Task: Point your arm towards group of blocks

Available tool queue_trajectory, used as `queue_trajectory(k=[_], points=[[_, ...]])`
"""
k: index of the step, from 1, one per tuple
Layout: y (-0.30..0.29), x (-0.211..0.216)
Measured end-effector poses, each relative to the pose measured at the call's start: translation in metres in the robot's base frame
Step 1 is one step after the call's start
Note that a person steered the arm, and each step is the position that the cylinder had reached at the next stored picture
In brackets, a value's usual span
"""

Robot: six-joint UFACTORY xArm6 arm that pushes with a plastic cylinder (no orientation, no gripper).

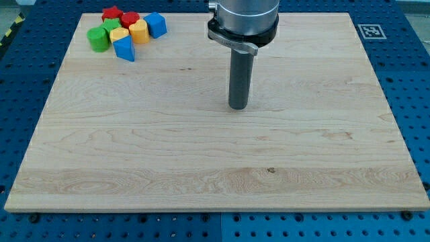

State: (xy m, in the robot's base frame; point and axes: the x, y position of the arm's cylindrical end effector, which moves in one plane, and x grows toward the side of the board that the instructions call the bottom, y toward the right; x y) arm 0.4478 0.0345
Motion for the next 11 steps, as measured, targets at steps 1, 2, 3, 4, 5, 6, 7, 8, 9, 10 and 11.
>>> queue_trajectory(k=[1,2,3,4,5,6,7,8,9,10,11], points=[[0.0,0.0],[0.0,-0.001],[-0.035,0.001],[-0.111,0.022],[-0.187,0.012],[-0.256,-0.028],[-0.273,-0.035],[-0.301,-0.054],[-0.339,-0.078],[-0.339,-0.079],[-0.339,-0.092]])
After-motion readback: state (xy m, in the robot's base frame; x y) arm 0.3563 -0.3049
